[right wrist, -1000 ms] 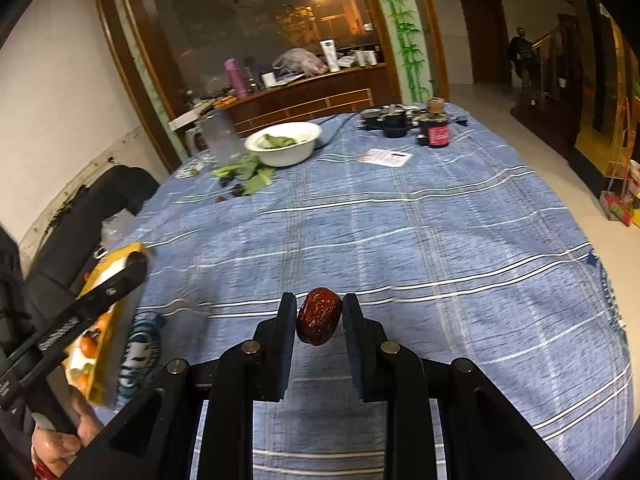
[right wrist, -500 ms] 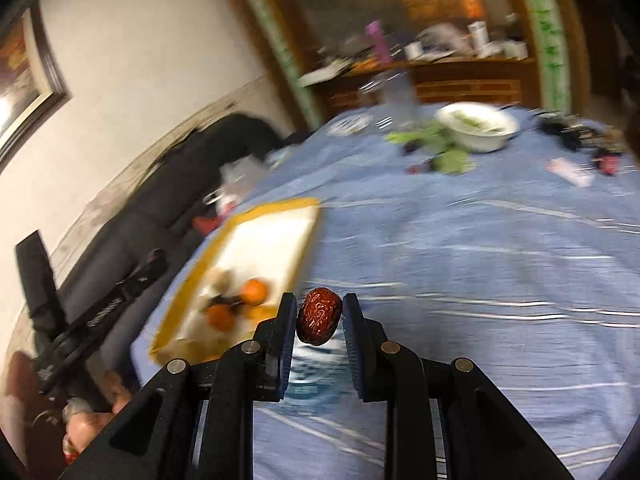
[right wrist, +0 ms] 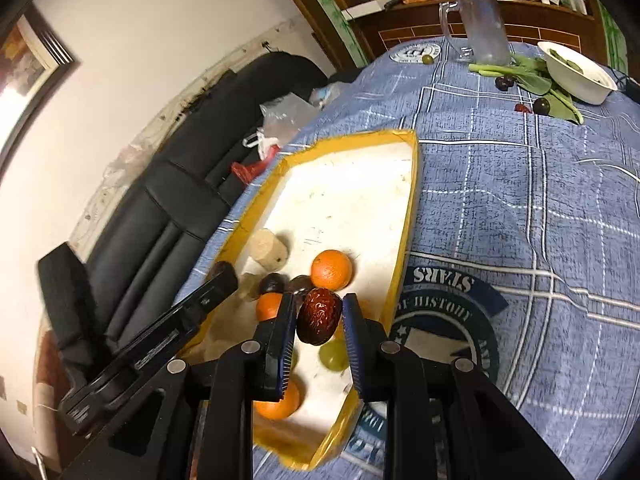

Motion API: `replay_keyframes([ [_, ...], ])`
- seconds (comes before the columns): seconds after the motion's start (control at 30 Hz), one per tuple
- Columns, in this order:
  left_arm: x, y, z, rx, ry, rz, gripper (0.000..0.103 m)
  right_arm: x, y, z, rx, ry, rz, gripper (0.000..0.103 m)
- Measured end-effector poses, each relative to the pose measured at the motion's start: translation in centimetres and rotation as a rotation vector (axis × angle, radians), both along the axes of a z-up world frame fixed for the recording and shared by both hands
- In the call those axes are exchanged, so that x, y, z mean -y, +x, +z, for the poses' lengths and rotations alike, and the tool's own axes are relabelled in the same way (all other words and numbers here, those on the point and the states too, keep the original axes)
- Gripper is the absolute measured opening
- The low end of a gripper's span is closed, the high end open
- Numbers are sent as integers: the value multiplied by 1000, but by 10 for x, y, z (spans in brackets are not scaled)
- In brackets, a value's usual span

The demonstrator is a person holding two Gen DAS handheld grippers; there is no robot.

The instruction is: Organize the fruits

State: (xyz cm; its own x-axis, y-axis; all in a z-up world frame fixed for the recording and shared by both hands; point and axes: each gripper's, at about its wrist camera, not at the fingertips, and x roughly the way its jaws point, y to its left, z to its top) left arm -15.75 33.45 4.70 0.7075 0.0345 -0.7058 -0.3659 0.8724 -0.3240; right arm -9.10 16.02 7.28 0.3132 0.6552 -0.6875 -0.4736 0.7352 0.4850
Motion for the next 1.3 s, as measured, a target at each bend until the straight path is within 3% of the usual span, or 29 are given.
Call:
replay_keyframes([
  [0.03, 0, 0, -1, -6, -3, -7, 33, -3, 2, -1, 5, -11, -1, 26],
  [0.1, -1, -2, 0, -1, -13, -15, 57, -9, 4, -3, 12, -25, 1, 28],
  [0.17, -1, -5, 5, 17, -15, -13, 66, -14, 7, -4, 16, -22, -5, 40],
  [0.2, -2, -6, 7, 23, -16, -12, 68, -14, 7, -2, 25, -20, -10, 49],
  [0.23, -2, -8, 10, 30, -18, -10, 69, -14, 7, 0, 36, -21, -16, 52],
  [0.33, -3, -9, 14, 34, -23, -6, 70, -11, 6, 7, 74, -36, -31, 52],
  [0.5, 14, -12, 23, 46, 34, -18, 74, 16, -3, 17, 114, -38, -85, 53],
  [0.63, 35, -18, 38, 83, 110, -49, 79, 43, -16, 21, 147, -50, -150, 55],
  [0.83, 85, -27, 70, 198, 316, -66, 89, 93, -39, 22, 195, -81, -261, 59],
  [1.07, 126, -43, 95, 312, 372, -62, 102, 150, -50, 12, 169, -51, -379, 64],
  [1.3, 163, -52, 108, 356, 479, -2, 103, 176, -70, 13, 193, -41, -408, 65],
])
